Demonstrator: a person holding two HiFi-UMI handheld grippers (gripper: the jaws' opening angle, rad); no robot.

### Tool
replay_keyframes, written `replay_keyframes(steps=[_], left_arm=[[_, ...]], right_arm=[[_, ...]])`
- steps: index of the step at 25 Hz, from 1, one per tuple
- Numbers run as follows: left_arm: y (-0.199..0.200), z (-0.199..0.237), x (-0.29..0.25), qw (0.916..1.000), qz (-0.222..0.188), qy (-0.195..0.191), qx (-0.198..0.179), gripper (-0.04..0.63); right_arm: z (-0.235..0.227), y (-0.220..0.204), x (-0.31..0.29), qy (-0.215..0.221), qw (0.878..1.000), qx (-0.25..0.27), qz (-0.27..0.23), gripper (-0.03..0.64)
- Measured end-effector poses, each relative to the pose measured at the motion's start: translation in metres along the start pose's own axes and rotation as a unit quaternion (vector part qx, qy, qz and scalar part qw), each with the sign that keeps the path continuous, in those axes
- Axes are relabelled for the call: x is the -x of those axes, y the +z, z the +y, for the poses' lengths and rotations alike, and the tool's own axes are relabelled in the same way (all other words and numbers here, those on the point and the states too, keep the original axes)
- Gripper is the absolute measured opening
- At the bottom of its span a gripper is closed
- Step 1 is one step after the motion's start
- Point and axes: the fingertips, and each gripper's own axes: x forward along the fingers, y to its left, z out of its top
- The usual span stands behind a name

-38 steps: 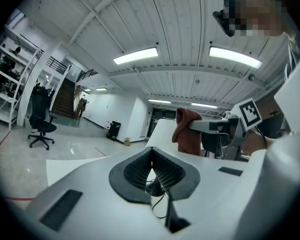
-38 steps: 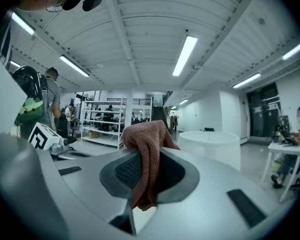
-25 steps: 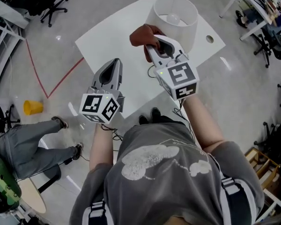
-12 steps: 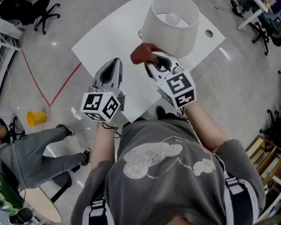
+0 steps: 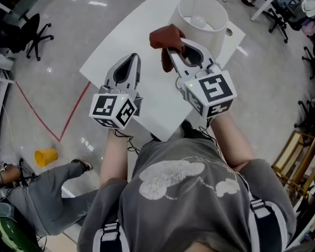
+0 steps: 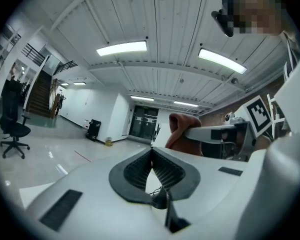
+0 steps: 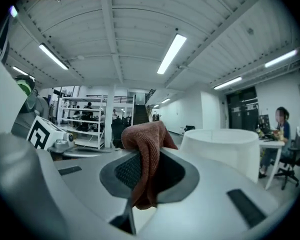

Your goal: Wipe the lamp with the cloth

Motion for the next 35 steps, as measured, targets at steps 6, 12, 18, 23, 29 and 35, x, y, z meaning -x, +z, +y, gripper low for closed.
replay_keyframes(steps=[6,12,18,23,29,35], left_arm=[[0.007,0.015,-0.001,0.9996,-0.003,-0.029,0.006,0.008],[-0.003,0.024,-0.001,0.9988,0.009,-0.043,0.019,0.008],[-0.013,0.029,0.001,0.9988,0.013,-0.037,0.028,0.008],[-0.024,0.025,0.003,0.9992,0.020,-0.017,0.031,0.008],[-0.035,0.010,0.007,0.9989,0.023,0.025,0.031,0.008],[-0.034,-0.006,0.015,0.9954,0.012,0.094,0.017,0.008]], right_arm=[[-0.018,0.034,-0.025,-0.073,0.997,0.010,-0.032,0.058],[-0.023,0.005,-0.053,-0.100,0.995,-0.005,0.013,0.058],[-0.014,-0.041,-0.056,-0.094,0.994,-0.003,0.057,0.058],[0.001,-0.083,-0.049,-0.055,0.993,-0.004,0.101,0.058],[0.016,-0.109,-0.034,0.019,0.993,-0.010,0.117,0.058],[0.017,-0.092,-0.019,0.099,0.992,-0.006,0.081,0.058]])
